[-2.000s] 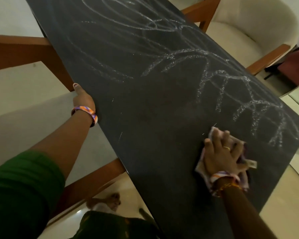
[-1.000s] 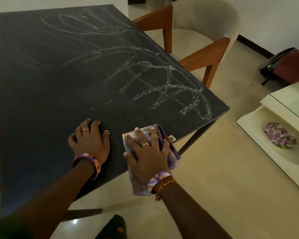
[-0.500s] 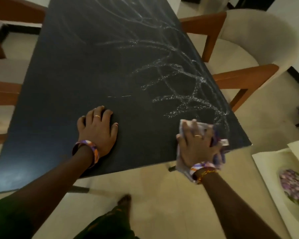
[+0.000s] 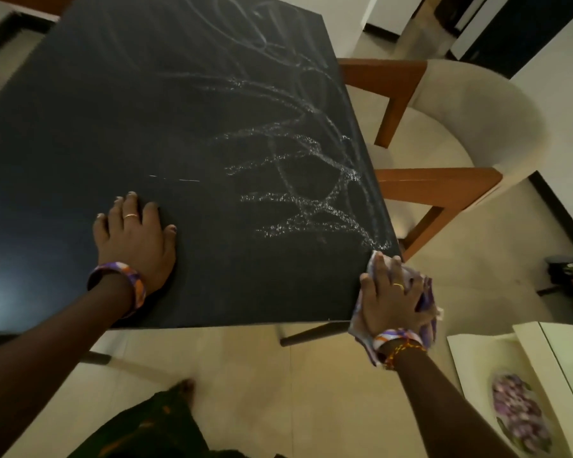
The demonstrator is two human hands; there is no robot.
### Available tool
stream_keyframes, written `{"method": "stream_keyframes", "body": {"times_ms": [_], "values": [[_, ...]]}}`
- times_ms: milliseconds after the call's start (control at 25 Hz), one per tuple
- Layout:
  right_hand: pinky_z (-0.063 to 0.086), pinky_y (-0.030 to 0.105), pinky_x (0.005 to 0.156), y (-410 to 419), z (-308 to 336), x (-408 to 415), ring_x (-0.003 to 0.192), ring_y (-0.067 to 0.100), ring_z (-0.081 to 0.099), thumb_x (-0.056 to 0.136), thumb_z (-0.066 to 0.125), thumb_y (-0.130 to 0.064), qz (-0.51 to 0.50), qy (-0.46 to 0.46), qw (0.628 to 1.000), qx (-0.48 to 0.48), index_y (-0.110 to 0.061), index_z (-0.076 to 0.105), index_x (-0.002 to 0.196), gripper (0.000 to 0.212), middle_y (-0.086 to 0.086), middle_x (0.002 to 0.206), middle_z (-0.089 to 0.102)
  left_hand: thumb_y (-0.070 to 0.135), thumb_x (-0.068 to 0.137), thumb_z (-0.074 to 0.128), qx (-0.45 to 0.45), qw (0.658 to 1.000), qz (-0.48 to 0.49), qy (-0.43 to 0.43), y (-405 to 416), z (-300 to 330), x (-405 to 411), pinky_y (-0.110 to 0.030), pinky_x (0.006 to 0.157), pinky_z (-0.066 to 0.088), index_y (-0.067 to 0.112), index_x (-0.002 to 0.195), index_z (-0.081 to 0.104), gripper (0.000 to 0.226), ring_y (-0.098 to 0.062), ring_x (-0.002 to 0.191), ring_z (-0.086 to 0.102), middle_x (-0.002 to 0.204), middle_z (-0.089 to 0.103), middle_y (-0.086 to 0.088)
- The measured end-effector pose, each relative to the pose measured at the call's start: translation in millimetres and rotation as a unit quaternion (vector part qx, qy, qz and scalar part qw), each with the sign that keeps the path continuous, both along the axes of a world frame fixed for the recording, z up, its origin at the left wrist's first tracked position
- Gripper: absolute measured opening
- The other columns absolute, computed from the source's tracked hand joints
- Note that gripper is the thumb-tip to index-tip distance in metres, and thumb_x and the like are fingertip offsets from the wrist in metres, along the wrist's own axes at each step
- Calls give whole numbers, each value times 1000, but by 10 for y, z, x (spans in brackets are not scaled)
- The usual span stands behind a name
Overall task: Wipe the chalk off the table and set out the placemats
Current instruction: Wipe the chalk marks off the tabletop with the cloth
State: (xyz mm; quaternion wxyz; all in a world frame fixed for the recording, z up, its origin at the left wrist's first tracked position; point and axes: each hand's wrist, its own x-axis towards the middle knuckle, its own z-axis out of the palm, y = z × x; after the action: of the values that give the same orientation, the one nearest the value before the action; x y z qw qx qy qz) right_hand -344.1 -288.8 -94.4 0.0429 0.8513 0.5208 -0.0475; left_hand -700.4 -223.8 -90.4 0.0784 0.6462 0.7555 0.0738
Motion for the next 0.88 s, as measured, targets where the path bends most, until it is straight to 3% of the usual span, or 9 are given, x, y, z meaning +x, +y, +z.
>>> {"method": "stream_keyframes", "body": {"times_ms": [40,120,240,320,520,640,760,880], "values": [[12,74,104,-9,46,-213,144,34,-6,96,35,-49,24,23,999,8,-43,10,147,58,-5,159,-1,37,95,37,-5,1000,9,0,-32,0,60,-52,113,12,7,139,34,53,-37,140,15,151,20,-22],[10,72,105,-79,111,-748,145,34,-1,95,26,-51,165,42,984,51,-42,15,148,55,-7,160,4,36,96,36,-1,1000,19,-7,-133,-9,272,-51,113,11,7,142,31,55,-36,141,13,152,18,-21],[4,67,105,-188,136,-1112,145,32,0,94,23,-55,369,97,924,23,-44,20,147,54,-10,160,6,34,96,37,21,999,21,-12,-372,-23,714,-52,113,13,7,141,34,53,-37,140,18,151,22,-21],[2,64,107,-101,127,-696,145,29,-5,92,18,-58,381,76,921,18,-49,15,146,55,-15,159,2,34,96,38,37,999,29,-7,-504,-47,972,-52,112,15,6,139,37,51,-37,139,22,149,26,-20],[9,65,111,-95,126,880,146,30,-3,92,11,-59,214,43,976,-15,-45,3,148,59,-9,160,0,39,95,39,75,995,70,-3,-563,-62,1180,-50,112,19,9,136,42,51,-35,137,28,148,32,-17],[-4,64,109,-92,108,616,146,28,-9,93,11,-55,259,40,965,-8,-42,4,149,58,-7,160,-3,43,95,37,72,994,85,3,-549,-69,1161,-49,112,20,13,137,41,52,-32,136,29,148,32,-13],[-18,67,100,-199,60,-163,146,24,-10,83,-2,-57,392,46,919,9,-45,7,148,67,-11,160,-3,45,95,37,57,995,86,-1,-541,-38,1163,-48,112,20,16,138,39,52,-31,137,29,149,31,-11],[-20,77,91,-138,114,-433,145,25,-15,94,14,-57,458,56,887,8,-50,10,146,52,-16,159,2,45,95,37,48,995,88,-3,-549,-5,1142,-47,112,20,17,139,39,52,-30,136,29,149,31,-10]]}}
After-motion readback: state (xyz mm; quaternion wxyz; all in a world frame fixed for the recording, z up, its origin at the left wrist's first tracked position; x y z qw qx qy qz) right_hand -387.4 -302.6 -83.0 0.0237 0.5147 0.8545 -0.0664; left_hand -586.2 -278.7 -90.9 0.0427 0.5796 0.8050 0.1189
